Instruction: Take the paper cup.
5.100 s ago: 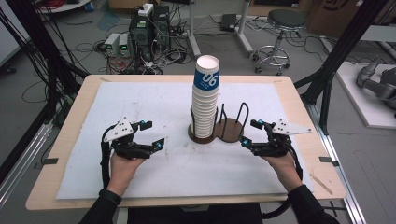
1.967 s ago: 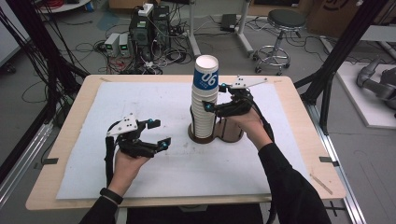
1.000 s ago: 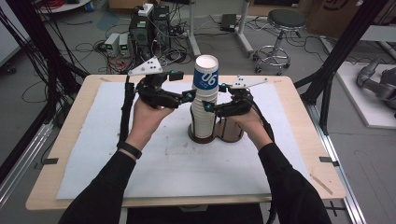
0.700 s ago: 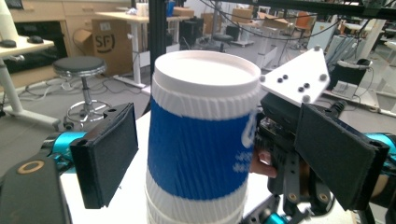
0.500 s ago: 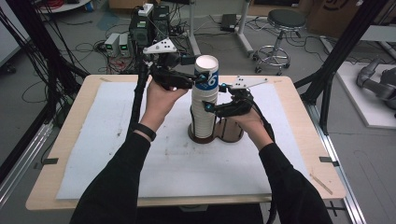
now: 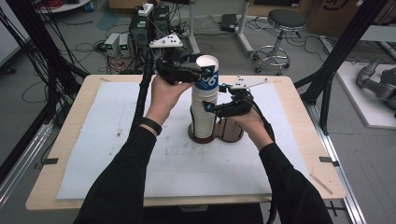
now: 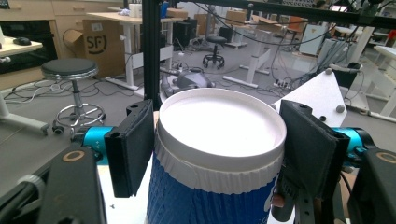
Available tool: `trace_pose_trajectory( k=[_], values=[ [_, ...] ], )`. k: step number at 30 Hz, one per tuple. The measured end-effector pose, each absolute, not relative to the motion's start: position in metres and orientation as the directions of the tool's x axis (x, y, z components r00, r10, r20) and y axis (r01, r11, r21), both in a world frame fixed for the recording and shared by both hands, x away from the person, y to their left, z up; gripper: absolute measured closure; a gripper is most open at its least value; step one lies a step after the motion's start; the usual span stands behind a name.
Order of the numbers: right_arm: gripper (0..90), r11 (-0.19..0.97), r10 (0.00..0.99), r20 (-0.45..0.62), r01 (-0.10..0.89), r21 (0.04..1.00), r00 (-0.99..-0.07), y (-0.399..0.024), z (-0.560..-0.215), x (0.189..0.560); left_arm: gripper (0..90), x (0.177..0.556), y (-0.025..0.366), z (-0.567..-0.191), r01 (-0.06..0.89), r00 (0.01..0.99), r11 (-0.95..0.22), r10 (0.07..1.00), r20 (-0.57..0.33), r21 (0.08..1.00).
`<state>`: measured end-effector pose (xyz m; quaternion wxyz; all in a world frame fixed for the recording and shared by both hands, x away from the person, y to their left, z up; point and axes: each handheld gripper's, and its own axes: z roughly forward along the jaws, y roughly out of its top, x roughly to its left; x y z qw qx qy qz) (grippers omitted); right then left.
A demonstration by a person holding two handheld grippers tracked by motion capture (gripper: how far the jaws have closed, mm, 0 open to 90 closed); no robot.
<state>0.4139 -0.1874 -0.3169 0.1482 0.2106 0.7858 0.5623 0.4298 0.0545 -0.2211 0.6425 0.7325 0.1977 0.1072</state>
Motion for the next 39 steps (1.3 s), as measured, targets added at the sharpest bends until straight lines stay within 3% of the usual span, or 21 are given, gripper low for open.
trace_pose_trajectory(
  k=[9,39],
  values=[
    [15.4,0.280,0.497,0.004,0.165,0.946,-0.868,-0.189,-0.317,0.414,29.5,0.428,0.052,-0.216,0.138,0.899,-0.099,0.430,-0.083,0.985],
    [15.6,0.279,0.496,0.008,0.169,0.945,-0.868,-0.188,-0.316,0.413,29.6,0.408,0.070,-0.147,0.020,0.890,-0.012,0.455,-0.012,1.000]
  ],
)
